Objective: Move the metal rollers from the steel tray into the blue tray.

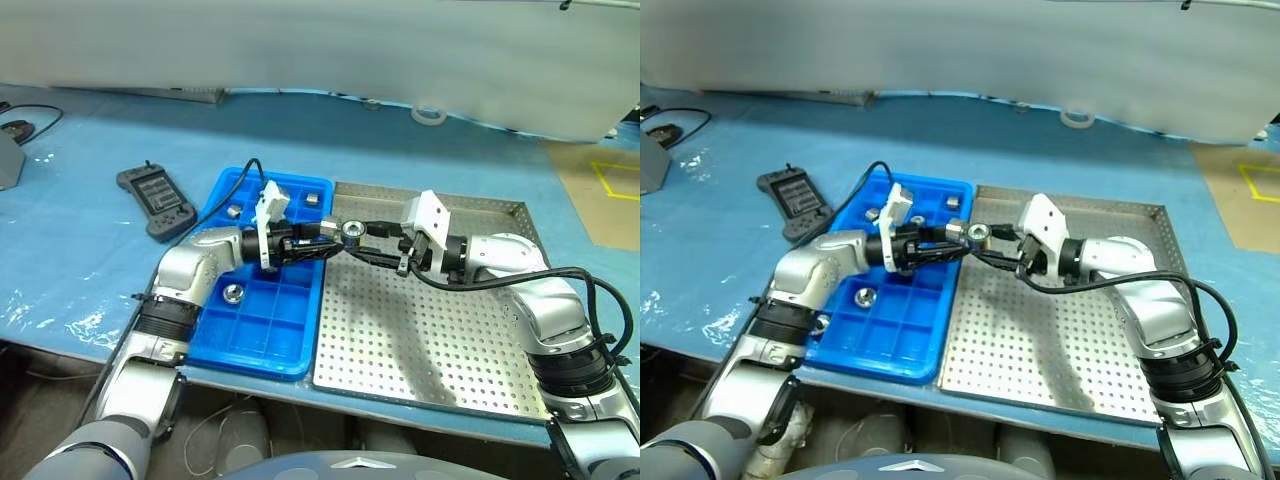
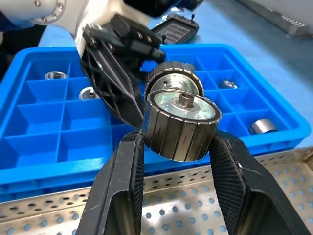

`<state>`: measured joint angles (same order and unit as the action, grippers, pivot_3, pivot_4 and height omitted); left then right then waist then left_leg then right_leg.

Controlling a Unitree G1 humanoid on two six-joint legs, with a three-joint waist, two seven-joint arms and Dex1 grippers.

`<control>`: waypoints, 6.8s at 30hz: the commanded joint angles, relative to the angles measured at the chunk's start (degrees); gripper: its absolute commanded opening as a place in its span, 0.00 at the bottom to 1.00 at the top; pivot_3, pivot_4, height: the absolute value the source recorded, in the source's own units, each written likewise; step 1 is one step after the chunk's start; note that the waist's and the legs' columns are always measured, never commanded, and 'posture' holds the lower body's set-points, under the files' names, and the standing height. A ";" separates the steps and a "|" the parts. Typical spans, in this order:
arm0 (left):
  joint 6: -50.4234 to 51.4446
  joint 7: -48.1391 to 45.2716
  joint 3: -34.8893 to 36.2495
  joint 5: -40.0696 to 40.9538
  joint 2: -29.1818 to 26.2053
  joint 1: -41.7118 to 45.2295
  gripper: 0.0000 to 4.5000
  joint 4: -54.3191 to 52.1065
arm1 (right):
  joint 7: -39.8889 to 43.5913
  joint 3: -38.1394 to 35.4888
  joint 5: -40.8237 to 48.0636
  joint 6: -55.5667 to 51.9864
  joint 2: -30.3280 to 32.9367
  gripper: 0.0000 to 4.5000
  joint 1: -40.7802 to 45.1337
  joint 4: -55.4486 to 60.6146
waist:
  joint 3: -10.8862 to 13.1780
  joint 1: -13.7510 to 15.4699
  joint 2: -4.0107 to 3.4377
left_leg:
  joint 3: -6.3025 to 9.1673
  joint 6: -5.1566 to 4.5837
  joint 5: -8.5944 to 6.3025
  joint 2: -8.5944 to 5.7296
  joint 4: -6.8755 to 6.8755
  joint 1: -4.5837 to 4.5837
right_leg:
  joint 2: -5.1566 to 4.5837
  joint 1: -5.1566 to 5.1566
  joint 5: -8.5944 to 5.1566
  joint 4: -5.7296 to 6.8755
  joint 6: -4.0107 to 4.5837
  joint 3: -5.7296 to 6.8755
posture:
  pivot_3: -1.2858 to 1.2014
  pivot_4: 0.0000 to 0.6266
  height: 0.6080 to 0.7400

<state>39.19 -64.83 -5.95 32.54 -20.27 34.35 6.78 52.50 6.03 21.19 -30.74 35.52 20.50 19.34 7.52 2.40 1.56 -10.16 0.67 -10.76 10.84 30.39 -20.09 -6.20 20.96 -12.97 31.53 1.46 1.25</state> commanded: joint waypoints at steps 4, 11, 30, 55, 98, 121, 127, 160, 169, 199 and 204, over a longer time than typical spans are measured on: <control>-2.35 -1.38 0.34 -0.89 -0.87 1.79 0.75 1.09 | 0.13 -0.77 0.92 0.00 0.69 0.35 0.69 1.53 | 0.02 0.03 -0.03 | -0.01 0.02 -0.01 -0.02 0.00 0.01 | -0.01 -0.03 0.00 -0.03 0.00 -0.01 | 0.47 0.24 1.00; -4.93 0.56 -0.04 -3.16 1.13 1.79 0.75 3.77 | -0.25 -0.22 0.63 -0.26 0.65 0.35 1.67 2.11 | 0.01 0.00 -0.03 | 0.00 0.04 0.01 -0.01 0.02 0.00 | -0.01 -0.03 0.00 -0.02 0.00 -0.02 | 0.47 0.24 1.00; -6.13 3.40 1.32 -3.07 3.35 2.70 0.67 4.56 | -1.01 0.32 0.47 -1.18 1.22 0.35 2.57 2.80 | 0.01 0.01 -0.02 | 0.00 0.01 0.00 -0.02 0.01 0.00 | -0.01 -0.03 0.00 -0.02 0.00 -0.02 | 0.47 0.24 1.00; -9.62 6.89 2.05 -6.04 3.72 4.32 0.49 7.56 | -1.50 0.42 -1.10 0.76 1.10 0.35 1.28 1.74 | 0.01 0.00 -0.02 | 0.00 0.01 0.01 -0.01 0.02 0.00 | -0.01 -0.03 0.00 -0.02 0.00 -0.02 | 0.47 0.24 1.00; -2.57 4.47 5.33 1.68 3.78 4.08 0.49 3.67 | -4.34 -3.99 2.27 0.23 -2.66 0.35 5.37 -4.18 | 0.02 0.09 -0.03 | -0.01 0.00 0.01 -0.04 0.00 -0.02 | -0.04 -0.01 0.00 -0.03 0.00 0.00 | 0.47 0.24 1.00; -2.39 6.83 5.34 1.96 6.56 3.73 0.98 3.46 | -4.48 -3.66 3.22 -1.08 -3.01 0.35 6.70 -4.00 | 0.02 0.07 -0.03 | 0.00 -0.01 0.01 -0.03 0.01 -0.03 | -0.04 -0.01 0.00 -0.03 0.00 0.00 | 0.48 0.24 1.00; -1.30 7.32 4.59 0.96 6.43 3.69 0.98 4.46 | -4.64 -3.75 3.02 -1.13 -2.94 0.35 6.50 -3.94 | 0.02 0.06 -0.03 | 0.00 -0.03 0.00 -0.04 0.00 -0.03 | -0.04 -0.01 0.00 -0.03 0.00 0.00 | 0.47 0.24 1.00; 0.88 7.59 4.73 1.93 6.40 4.02 0.65 3.58 | -4.73 -3.34 2.16 -0.44 -3.04 0.35 6.79 -4.85 | 0.02 0.09 -0.03 | 0.00 -0.02 0.00 -0.03 0.00 -0.03 | -0.04 -0.01 0.00 -0.03 0.00 0.01 | 0.48 0.24 1.00; 0.43 8.27 5.11 1.30 6.19 4.46 0.65 4.60 | -4.98 -3.25 1.95 -0.31 -3.30 0.35 7.03 -5.17 | 0.02 0.09 -0.03 | 0.00 -0.02 0.00 -0.03 0.00 -0.03 | -0.04 -0.01 0.00 -0.03 0.00 0.01 | 0.48 0.24 1.00; -2.67 7.25 8.12 -0.42 0.71 7.08 0.37 7.07 | -4.93 -3.20 1.25 0.56 -2.48 0.35 6.28 -5.38 | 0.02 0.05 -0.03 | 0.00 -0.03 0.00 -0.04 0.00 -0.04 | -0.04 0.00 0.00 -0.03 0.00 0.01 | 0.48 0.24 1.00; -3.45 5.88 10.95 -0.50 -5.61 6.58 0.37 8.24 | -4.96 -3.14 1.27 1.14 -1.47 0.35 4.70 -5.52 | 0.02 0.10 -0.04 | 0.00 -0.02 0.00 -0.02 -0.03 -0.04 | -0.03 0.03 0.00 -0.03 0.00 0.02 | 0.48 0.24 1.00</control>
<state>38.27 -61.20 -2.43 33.06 -19.84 40.38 13.36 46.88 6.15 22.58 -29.96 32.04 26.72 13.12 7.54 2.50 1.53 -10.16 0.65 -10.76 10.82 30.36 -20.12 -6.23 20.98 -12.97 31.50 1.46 1.27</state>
